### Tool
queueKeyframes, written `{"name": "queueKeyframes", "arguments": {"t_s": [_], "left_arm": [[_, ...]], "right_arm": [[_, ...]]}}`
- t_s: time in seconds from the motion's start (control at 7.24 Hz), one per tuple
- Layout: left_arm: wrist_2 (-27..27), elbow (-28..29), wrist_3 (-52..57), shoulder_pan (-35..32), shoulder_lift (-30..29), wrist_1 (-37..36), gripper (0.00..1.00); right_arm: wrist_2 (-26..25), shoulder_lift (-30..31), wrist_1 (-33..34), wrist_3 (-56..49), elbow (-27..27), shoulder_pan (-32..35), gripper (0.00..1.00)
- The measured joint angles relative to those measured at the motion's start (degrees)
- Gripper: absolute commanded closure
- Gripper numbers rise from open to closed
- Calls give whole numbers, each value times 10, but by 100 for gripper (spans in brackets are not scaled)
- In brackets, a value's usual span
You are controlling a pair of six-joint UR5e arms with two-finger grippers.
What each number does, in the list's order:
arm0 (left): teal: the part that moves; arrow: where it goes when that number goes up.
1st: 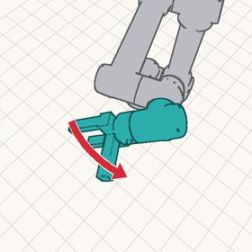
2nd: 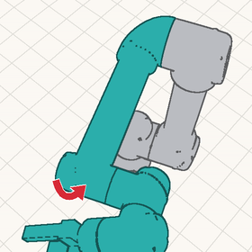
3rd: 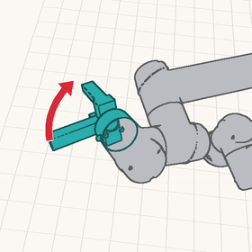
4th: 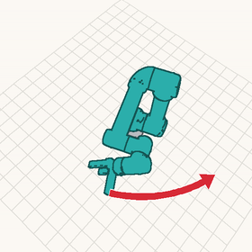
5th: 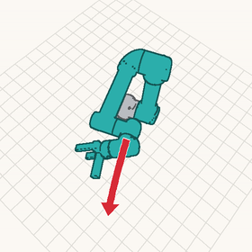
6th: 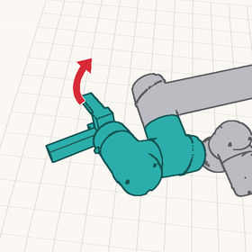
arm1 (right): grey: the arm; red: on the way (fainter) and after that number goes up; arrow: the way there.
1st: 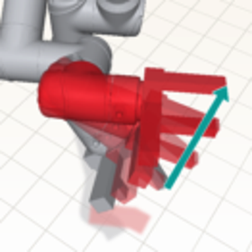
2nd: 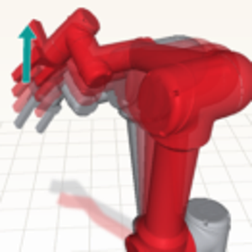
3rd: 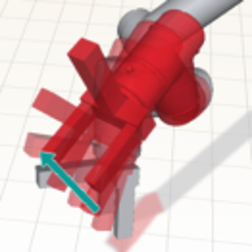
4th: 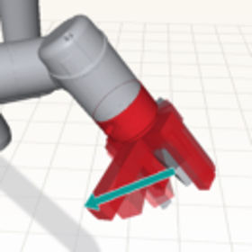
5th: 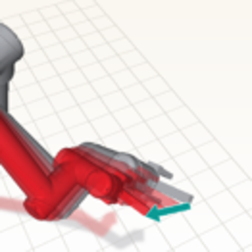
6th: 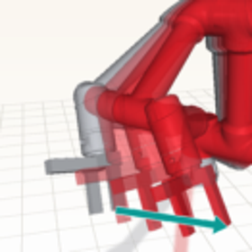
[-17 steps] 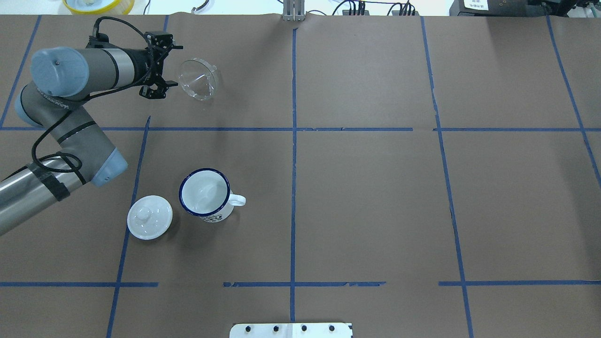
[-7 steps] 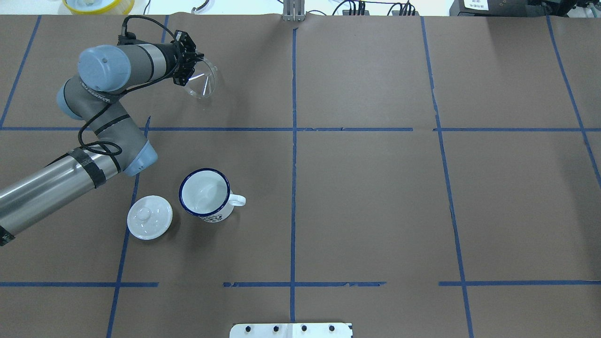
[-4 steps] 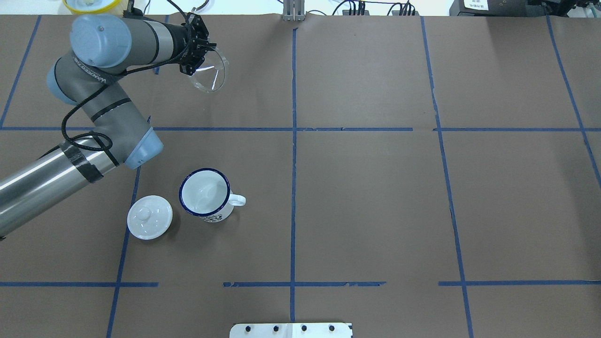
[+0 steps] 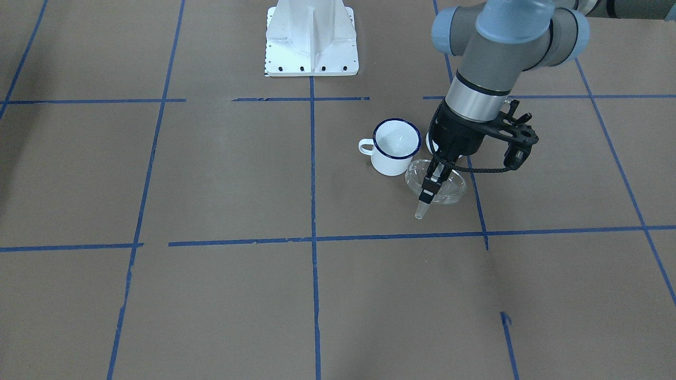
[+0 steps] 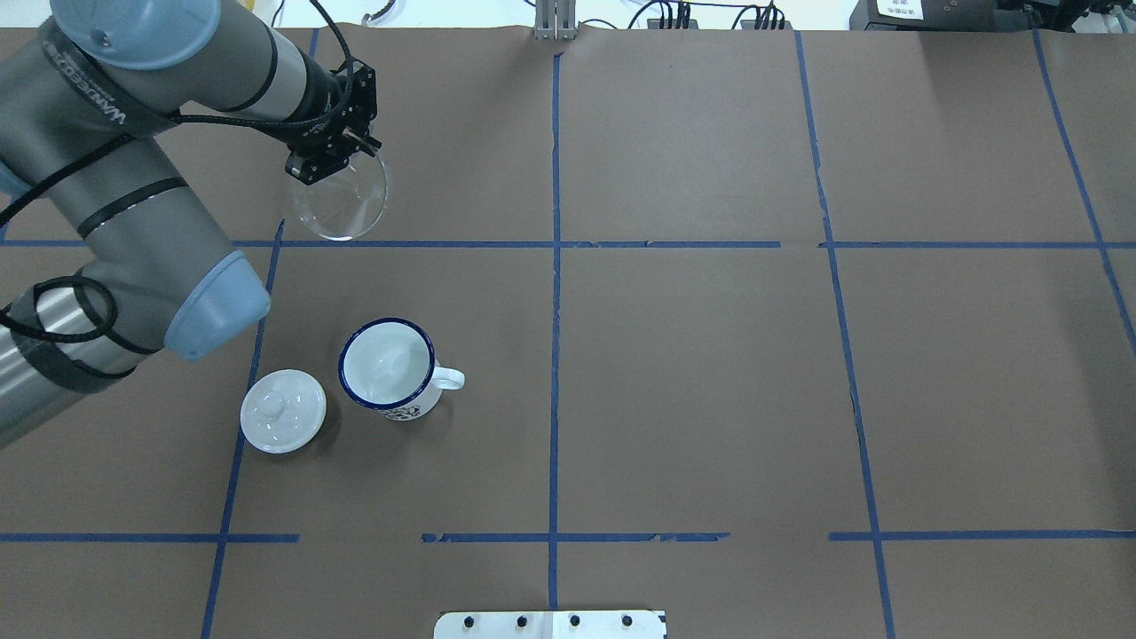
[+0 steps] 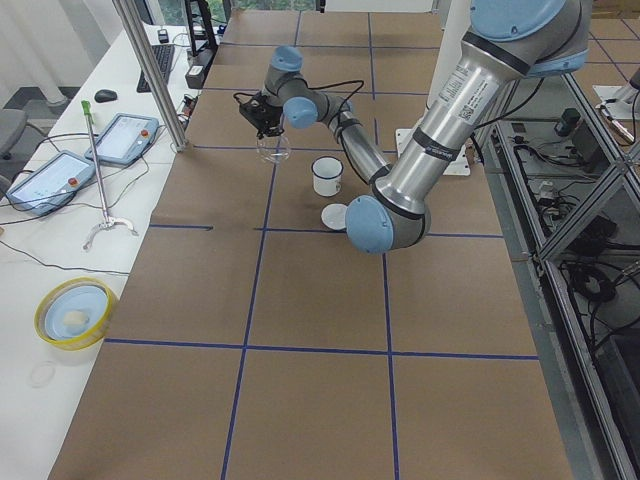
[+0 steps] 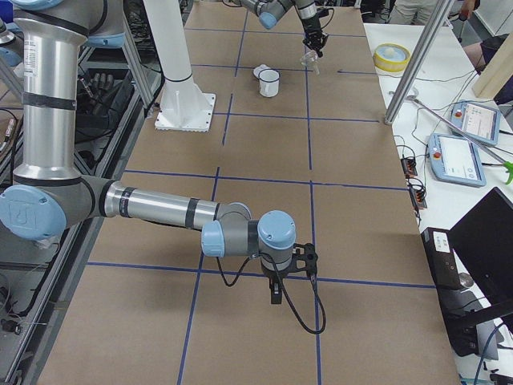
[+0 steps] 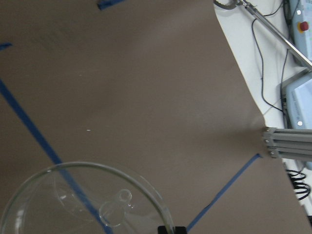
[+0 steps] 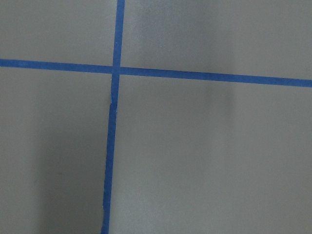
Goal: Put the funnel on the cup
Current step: 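Carry the funnel over the mug and lower it into the opening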
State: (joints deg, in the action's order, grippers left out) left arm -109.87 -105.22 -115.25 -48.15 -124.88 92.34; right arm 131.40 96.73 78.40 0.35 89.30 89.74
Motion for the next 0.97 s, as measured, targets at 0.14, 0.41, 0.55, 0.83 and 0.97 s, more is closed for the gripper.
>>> {"name": "queueKeyframes", "arguments": {"t_s": [0.14,0.41,0.55,0.83,0.97], "left_arm": [[-7,-44,29,17,-2,-105,100],[-23,-98,67,73,-5,-230,100],[-35,-113,71,96,-5,-253,100],[-39,-118,76,114,-8,-265,100],[-38,-114,85,117,-13,-265,100]], "right_arm": [[0,0,0,0,0,0,0],[0,0,0,0,0,0,0],[0,0,0,0,0,0,0],[0,0,0,0,0,0,0],[0,0,0,0,0,0,0]]}}
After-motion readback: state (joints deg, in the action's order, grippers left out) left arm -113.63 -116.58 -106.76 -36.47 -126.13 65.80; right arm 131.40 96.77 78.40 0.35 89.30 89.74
